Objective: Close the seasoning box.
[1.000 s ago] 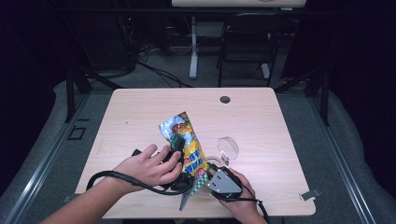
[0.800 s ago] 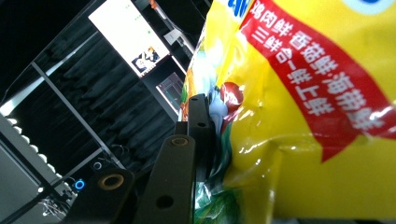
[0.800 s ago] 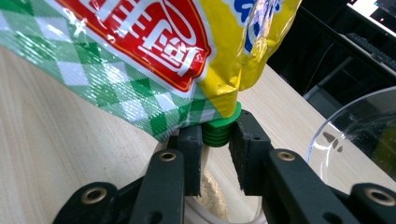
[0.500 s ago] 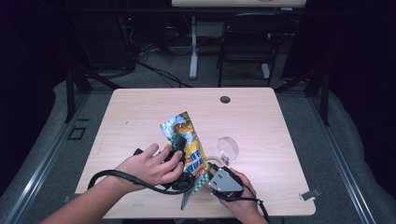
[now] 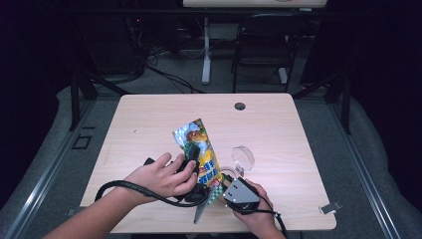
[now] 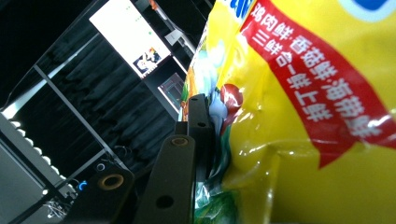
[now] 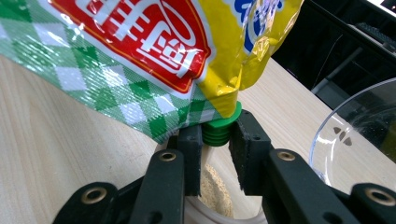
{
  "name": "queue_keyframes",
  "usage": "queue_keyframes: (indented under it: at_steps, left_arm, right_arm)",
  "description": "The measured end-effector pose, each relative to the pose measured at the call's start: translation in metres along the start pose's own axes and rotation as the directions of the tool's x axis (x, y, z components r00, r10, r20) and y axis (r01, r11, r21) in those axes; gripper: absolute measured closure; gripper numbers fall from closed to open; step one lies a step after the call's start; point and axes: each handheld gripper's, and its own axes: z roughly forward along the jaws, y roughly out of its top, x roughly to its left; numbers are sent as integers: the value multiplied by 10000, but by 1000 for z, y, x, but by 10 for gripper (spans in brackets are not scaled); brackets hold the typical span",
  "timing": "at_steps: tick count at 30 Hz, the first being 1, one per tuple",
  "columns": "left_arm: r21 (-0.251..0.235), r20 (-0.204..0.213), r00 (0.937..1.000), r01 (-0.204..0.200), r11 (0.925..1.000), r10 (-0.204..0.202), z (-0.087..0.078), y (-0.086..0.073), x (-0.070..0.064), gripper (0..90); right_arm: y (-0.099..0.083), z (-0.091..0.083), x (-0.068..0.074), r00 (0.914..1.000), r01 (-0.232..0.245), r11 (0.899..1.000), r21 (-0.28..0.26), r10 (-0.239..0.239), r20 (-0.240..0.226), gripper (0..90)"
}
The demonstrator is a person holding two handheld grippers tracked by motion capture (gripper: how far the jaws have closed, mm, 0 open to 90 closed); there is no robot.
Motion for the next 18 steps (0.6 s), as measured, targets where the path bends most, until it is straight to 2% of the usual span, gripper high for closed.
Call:
queue_keyframes:
  at_steps: [7,10,18]
  left_arm:
    - [-10,-15,10000,-20,10000,20,-2,1,1,845]
    - [101,19,9999,-164,9998,164,-3,1,3,845]
    - [61,23,10000,-16,10000,15,-3,1,3,848]
  right_arm:
    - [-1,0,1,10000,70,9999,73,-71,19,744]
    - [-1,-1,0,10000,43,10000,32,-43,-1,744]
    - [-1,-2,0,9999,111,9999,16,-111,54,744]
